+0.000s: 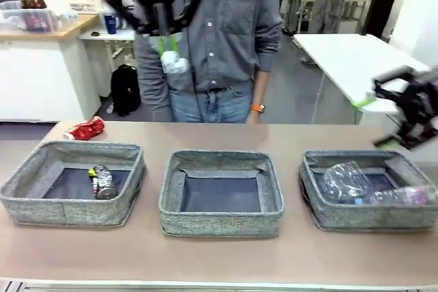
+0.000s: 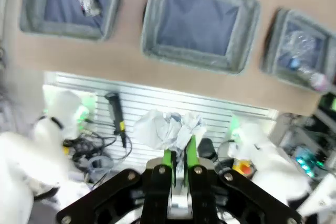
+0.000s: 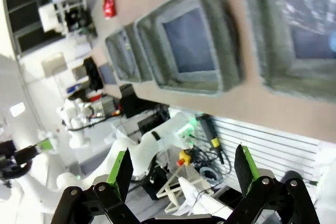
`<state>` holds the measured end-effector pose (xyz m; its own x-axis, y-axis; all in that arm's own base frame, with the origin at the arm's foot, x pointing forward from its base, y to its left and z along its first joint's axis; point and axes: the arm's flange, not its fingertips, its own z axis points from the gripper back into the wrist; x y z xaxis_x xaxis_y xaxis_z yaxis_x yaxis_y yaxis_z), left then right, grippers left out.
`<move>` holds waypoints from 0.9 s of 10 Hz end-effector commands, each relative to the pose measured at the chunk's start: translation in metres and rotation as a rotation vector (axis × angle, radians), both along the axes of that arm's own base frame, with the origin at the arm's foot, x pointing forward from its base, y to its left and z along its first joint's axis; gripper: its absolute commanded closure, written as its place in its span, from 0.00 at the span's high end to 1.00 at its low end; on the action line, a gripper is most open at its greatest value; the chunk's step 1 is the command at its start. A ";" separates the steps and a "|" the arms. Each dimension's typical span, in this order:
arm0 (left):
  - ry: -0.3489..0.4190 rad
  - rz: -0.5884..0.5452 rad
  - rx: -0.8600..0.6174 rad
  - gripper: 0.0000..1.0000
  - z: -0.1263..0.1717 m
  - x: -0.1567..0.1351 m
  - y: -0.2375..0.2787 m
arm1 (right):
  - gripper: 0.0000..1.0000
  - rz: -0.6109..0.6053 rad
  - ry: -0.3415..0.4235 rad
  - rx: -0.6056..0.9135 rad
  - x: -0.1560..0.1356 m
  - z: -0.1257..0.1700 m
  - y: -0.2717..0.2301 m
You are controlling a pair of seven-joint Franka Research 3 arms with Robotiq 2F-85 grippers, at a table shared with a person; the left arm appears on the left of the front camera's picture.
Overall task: Sort the waste into the appropriate baskets.
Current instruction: Pick up the waste item pointed out by the person.
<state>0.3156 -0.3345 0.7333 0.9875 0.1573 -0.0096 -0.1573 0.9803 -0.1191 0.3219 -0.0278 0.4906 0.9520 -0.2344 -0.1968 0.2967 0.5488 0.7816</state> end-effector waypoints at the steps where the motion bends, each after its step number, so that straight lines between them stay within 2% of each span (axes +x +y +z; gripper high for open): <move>1: -0.154 -0.193 0.007 0.06 0.031 0.020 -0.021 | 1.00 -0.044 -0.008 0.057 -0.015 -0.004 -0.007; 2: -0.153 -0.170 0.027 0.06 0.040 0.028 -0.034 | 1.00 0.000 0.000 0.000 0.000 0.000 0.000; 4: -0.180 -0.178 0.047 0.06 0.050 0.035 -0.054 | 1.00 0.000 0.000 0.000 0.000 0.000 0.000; 7: -0.163 -0.157 -0.011 0.06 0.044 0.043 -0.060 | 1.00 0.000 0.000 0.000 0.000 0.000 0.000; 8: -0.182 -0.158 -0.044 0.06 0.043 0.045 -0.064 | 1.00 0.000 0.000 0.000 0.000 0.000 0.000; 9: -0.156 -0.156 -0.037 0.06 0.041 0.047 -0.066 | 1.00 0.000 0.000 0.000 0.000 0.000 0.000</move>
<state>0.3616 -0.3985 0.7676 0.9867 -0.0130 0.1619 0.0360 0.9894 -0.1404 0.3173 -0.0280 0.4878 0.9499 -0.2368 -0.2042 0.3043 0.5497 0.7779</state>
